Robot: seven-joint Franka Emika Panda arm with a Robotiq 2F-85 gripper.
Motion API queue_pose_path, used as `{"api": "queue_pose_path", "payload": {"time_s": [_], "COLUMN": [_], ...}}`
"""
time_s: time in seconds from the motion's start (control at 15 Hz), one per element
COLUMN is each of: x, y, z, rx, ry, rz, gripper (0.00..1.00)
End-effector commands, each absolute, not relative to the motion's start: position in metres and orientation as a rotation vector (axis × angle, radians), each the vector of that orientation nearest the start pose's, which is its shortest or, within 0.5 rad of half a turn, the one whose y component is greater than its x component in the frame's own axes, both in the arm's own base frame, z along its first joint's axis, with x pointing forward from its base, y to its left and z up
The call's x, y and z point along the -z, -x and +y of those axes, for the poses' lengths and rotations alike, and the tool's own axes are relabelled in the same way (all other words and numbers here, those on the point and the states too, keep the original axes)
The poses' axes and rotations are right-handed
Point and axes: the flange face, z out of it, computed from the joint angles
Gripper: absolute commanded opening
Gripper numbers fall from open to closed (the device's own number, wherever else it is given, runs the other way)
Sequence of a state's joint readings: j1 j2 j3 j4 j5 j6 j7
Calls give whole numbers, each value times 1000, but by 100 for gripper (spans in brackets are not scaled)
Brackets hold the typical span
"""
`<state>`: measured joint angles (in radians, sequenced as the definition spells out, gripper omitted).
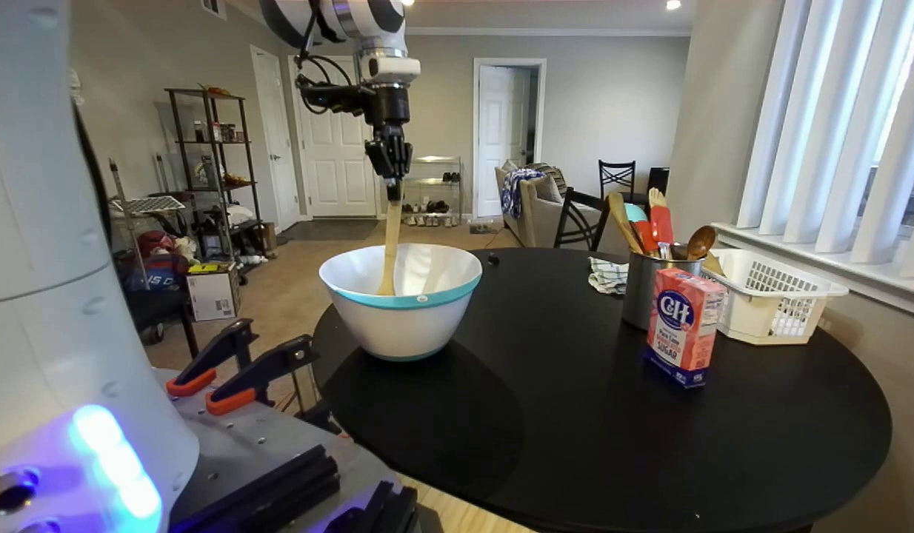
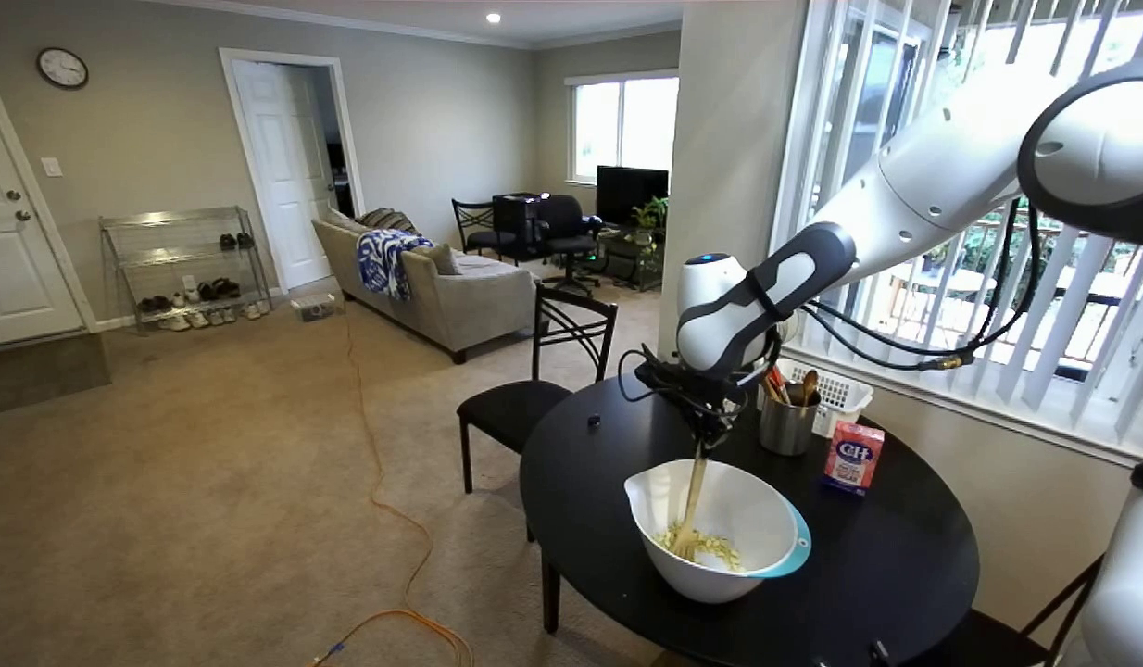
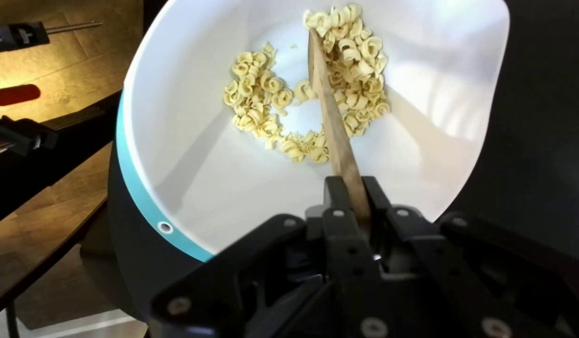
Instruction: Stir the contents in the white bowl.
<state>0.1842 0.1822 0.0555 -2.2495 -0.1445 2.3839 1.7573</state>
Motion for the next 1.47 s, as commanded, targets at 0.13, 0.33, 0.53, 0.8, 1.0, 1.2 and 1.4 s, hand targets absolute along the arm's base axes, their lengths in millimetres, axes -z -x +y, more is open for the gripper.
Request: {"api": "queue_pose_path", "payload": {"time_s": [0.13,0.33,0.53,0.8,1.0,1.2,1.4], "x": [-287,-286,-283,-277,-276,-276,-272], "y": [-523,-524,-522,-516,-514,-508,-504], "z": [123,116,106,98,96,95,97], "rx": [202,275,344,333,319,327,273], "ry": [2325,2315,2334,2384,2406,2489,2562], "rz": [2173,2223,2268,2300,2317,2352,2342], "gripper": [6,6,6,6,6,6,6]}}
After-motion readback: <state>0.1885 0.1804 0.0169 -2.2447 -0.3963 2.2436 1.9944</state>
